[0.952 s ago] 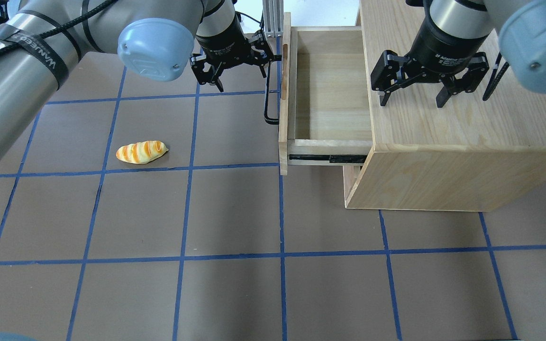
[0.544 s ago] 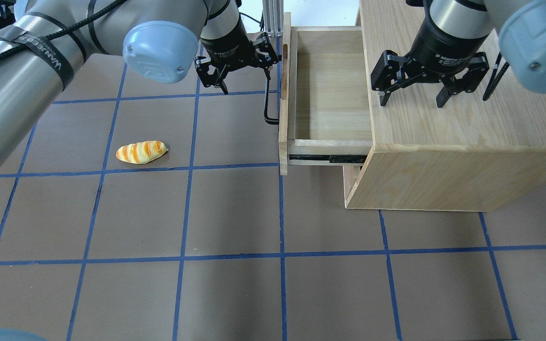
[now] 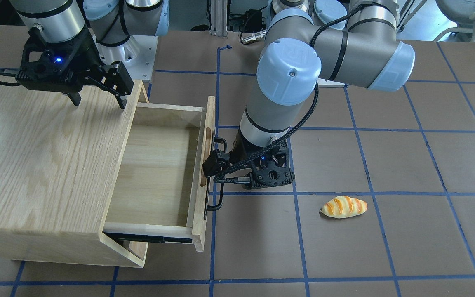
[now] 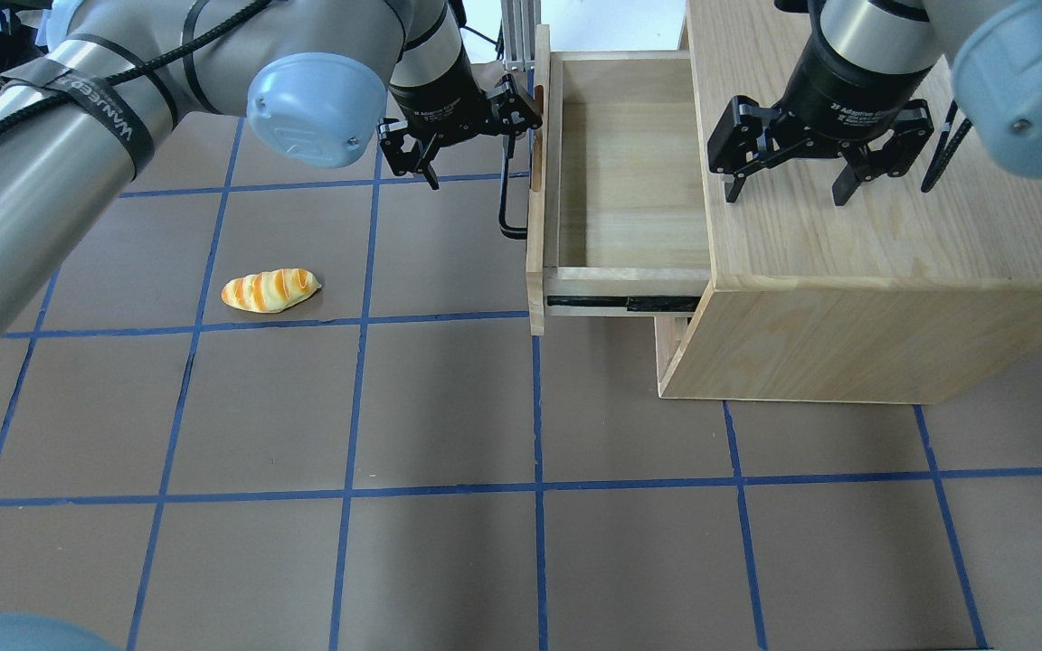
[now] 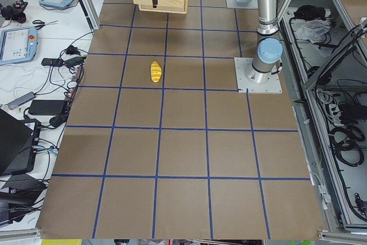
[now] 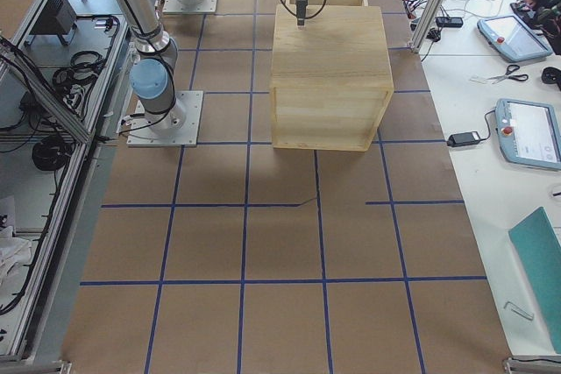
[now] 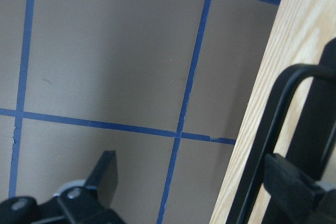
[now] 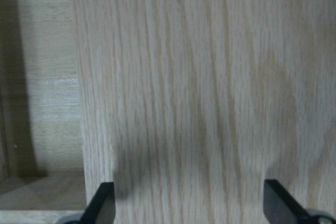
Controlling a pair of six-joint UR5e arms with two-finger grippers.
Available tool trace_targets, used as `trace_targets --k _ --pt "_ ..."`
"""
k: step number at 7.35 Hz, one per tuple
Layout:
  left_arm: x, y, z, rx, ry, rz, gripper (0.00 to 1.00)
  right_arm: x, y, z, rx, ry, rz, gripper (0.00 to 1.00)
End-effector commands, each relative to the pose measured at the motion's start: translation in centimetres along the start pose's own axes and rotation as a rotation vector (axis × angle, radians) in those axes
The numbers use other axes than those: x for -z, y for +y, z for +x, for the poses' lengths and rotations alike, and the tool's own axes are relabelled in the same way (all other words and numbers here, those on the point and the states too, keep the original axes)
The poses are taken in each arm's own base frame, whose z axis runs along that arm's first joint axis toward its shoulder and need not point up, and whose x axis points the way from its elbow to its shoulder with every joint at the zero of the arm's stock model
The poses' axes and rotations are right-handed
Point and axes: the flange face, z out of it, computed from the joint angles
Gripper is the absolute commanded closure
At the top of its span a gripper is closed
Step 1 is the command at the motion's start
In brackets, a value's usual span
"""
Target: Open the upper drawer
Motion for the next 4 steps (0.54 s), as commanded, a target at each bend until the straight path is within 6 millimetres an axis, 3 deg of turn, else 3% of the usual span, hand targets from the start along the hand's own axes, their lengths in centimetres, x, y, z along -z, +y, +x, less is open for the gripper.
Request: trace_targets --k 1,4 --pt "-0.2 0.0 -0.1 -0.003 -0.005 -0.001 0.00 0.0 0.0 0.0 0.000 0.000 0.000 0.00" --pt "2.0 0.3 0.0 -0.005 0.012 0.028 0.00 0.0 0.0 0.0 0.000 0.000 0.000 0.00"
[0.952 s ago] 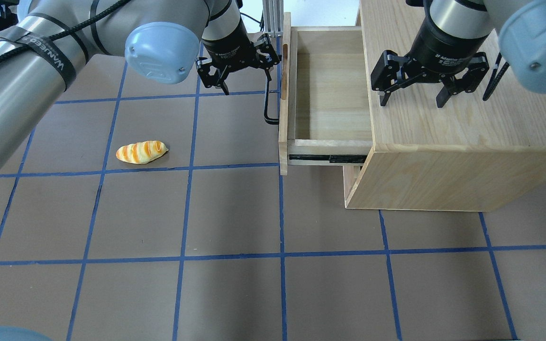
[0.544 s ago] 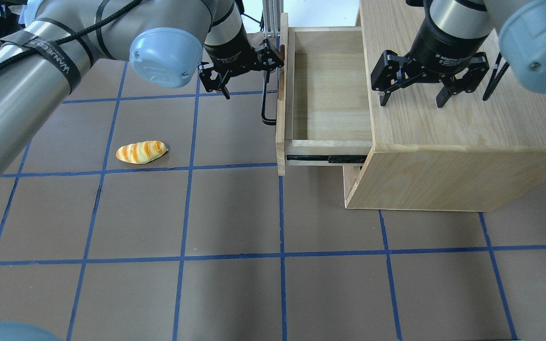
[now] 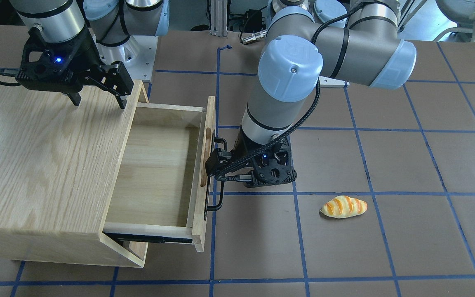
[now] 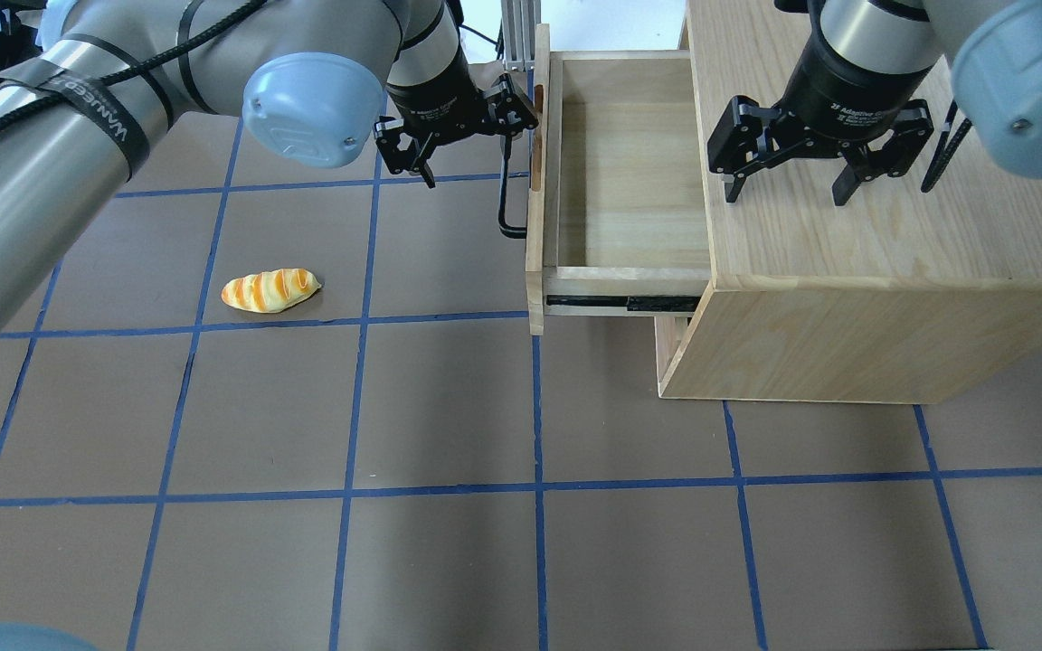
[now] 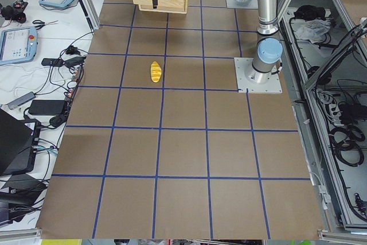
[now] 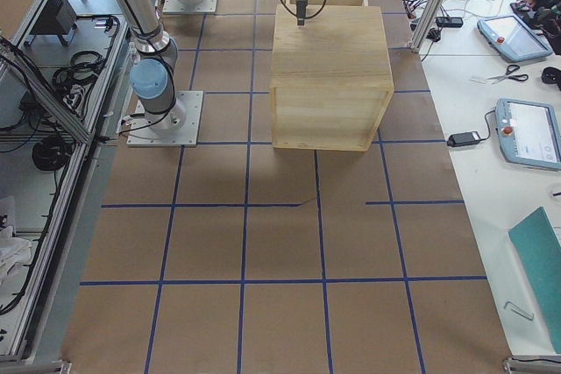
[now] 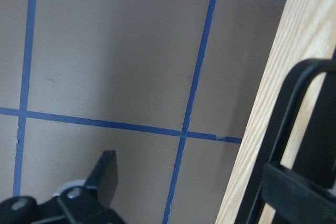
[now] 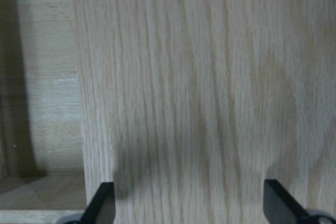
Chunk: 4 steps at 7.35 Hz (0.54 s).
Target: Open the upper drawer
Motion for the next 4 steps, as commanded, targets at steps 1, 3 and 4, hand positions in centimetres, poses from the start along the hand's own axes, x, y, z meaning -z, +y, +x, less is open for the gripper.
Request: trace_targets --k 1,3,4 --pt "1.1 0.2 0.1 0.000 0.012 0.012 0.00 0.0 0.0 0.0 0.000 0.000 0.000 0.00" --pt "0.3 0.2 0.1 0.010 0.010 0.001 0.00 0.0 0.0 0.0 0.000 0.000 0.000 0.00" --pt "-0.1 0.1 0.1 0.010 0.008 -0.007 0.00 0.0 0.0 0.0 0.000 -0.001 0.000 0.00"
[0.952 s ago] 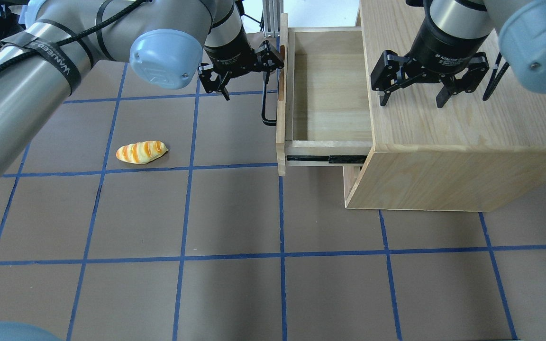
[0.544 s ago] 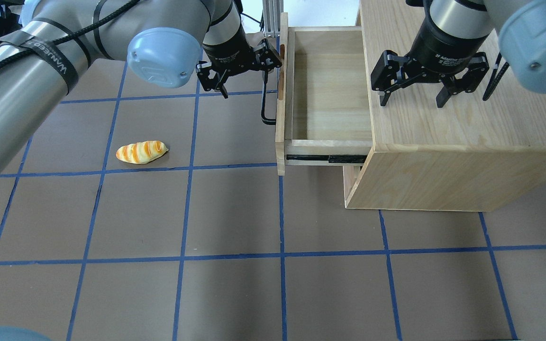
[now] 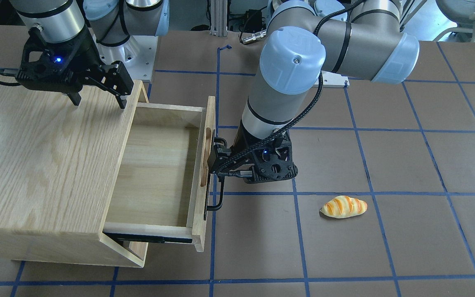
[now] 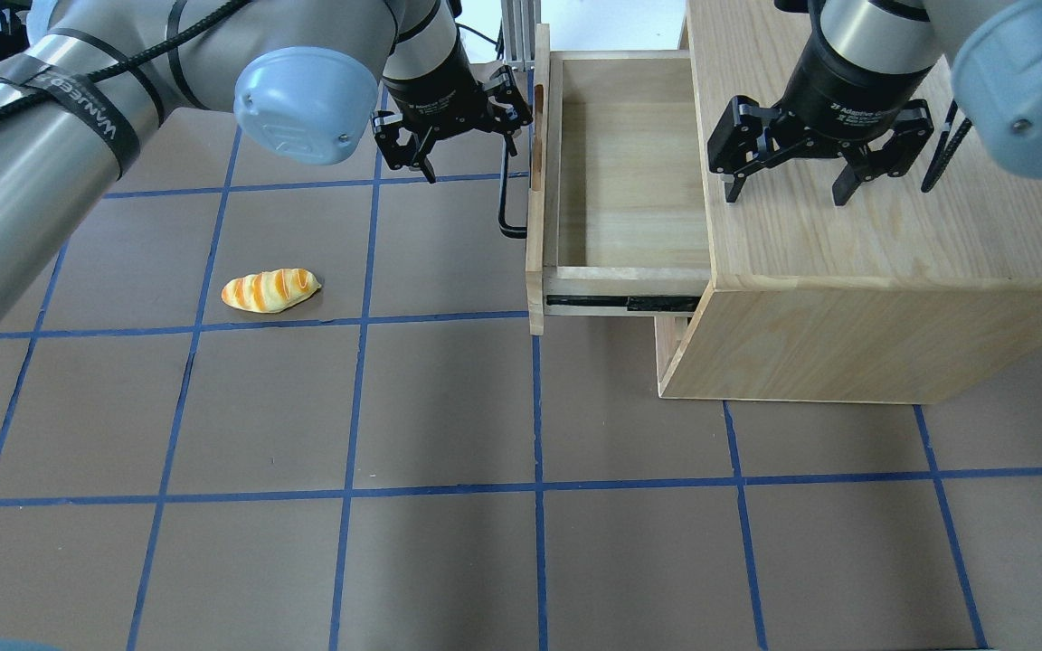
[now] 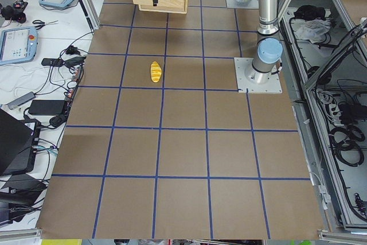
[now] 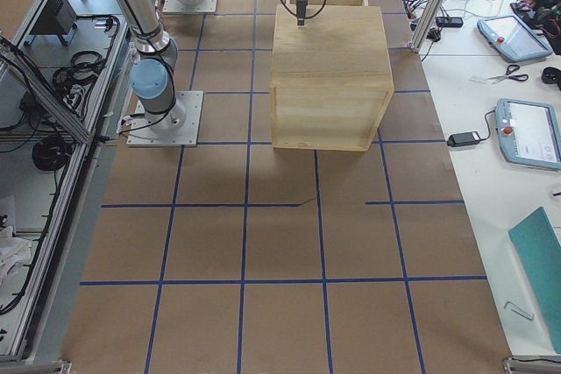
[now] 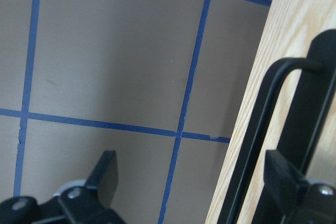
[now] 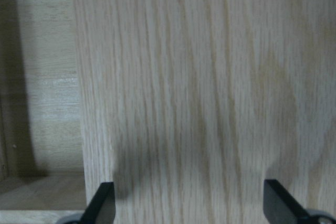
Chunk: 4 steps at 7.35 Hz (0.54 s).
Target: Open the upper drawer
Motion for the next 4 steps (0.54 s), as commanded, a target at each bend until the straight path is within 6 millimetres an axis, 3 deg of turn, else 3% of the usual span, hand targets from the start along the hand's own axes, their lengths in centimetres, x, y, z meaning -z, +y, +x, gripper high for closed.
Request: trace_targets --k 1,4 --pt "-0.94 -0.02 0.25 0.004 0.023 -0.026 0.00 0.00 0.00 0.00 0.000 0.000 0.000 0.00" --pt "-0.90 -0.19 -0.12 -0.009 0.004 -0.016 0.00 0.00 0.00 0.00 0.000 0.000 0.000 0.00"
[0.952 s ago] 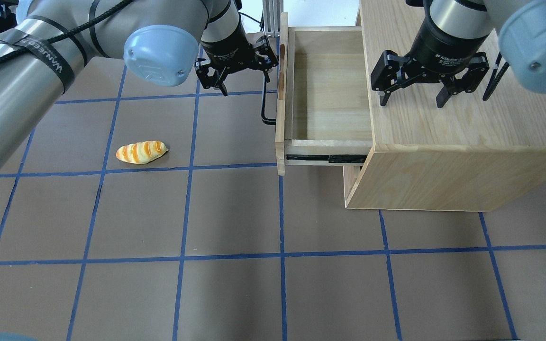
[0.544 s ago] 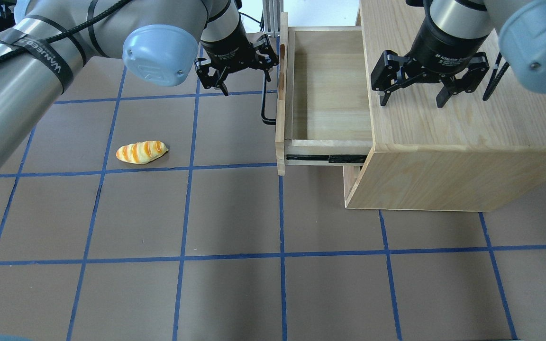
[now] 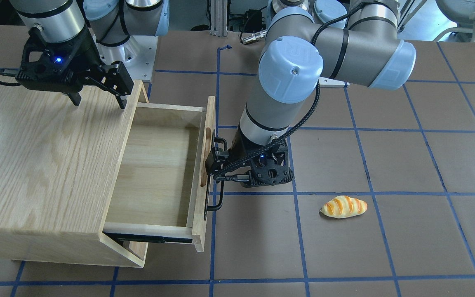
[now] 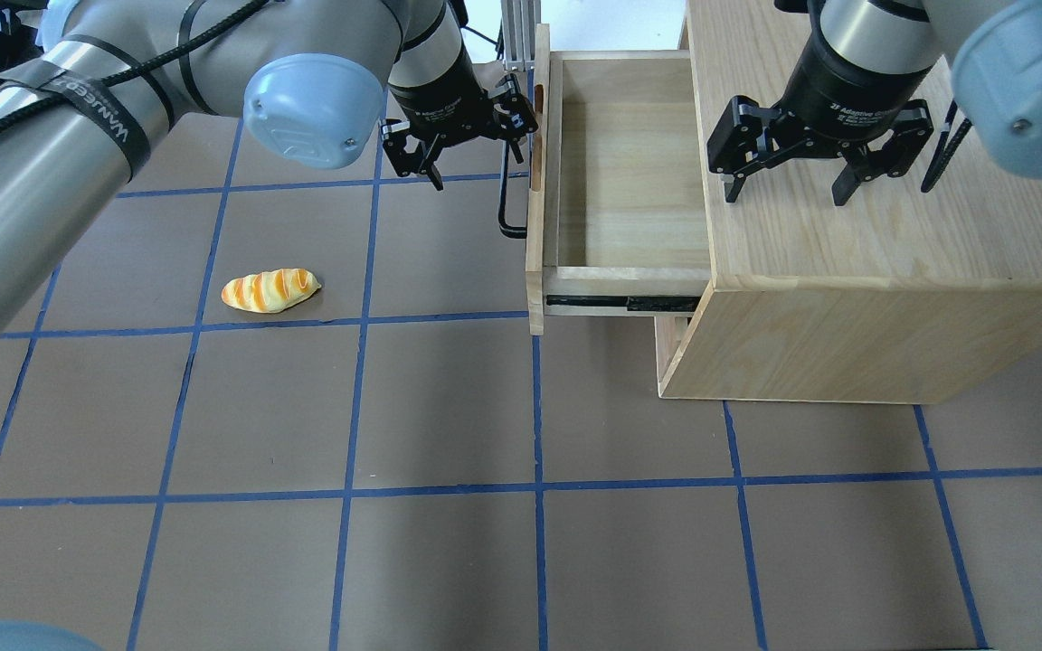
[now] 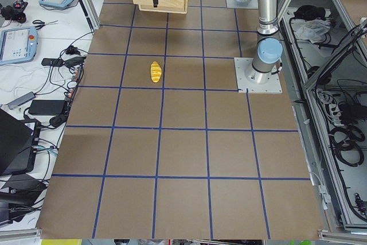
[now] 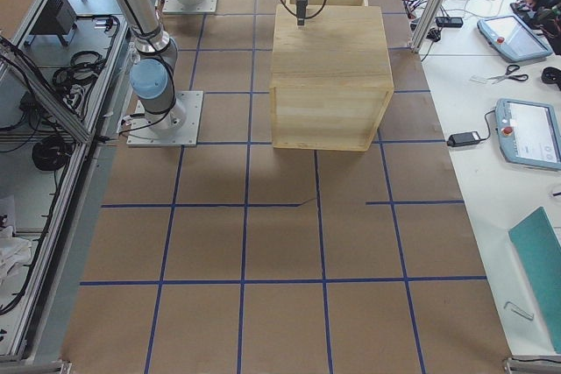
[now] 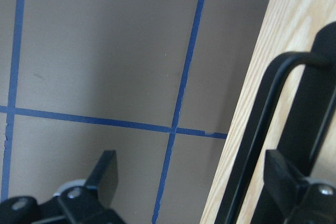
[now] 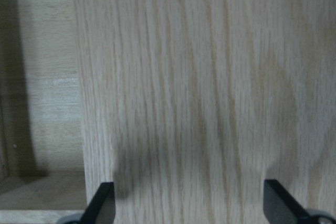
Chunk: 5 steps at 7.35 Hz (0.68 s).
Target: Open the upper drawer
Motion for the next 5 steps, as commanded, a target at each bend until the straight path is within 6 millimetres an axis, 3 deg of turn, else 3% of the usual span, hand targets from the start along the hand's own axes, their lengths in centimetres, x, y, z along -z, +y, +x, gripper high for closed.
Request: trace_targets --k 1,5 --pt "0.03 -0.27 -0.57 -0.002 -0.048 0.023 0.00 0.00 0.00 0.00 0.000 0.000 0.000 0.00" --pt "0.50 -0.34 -1.00 0.000 -0.071 0.040 0.00 0.00 0.00 0.00 0.000 0.000 0.000 0.00"
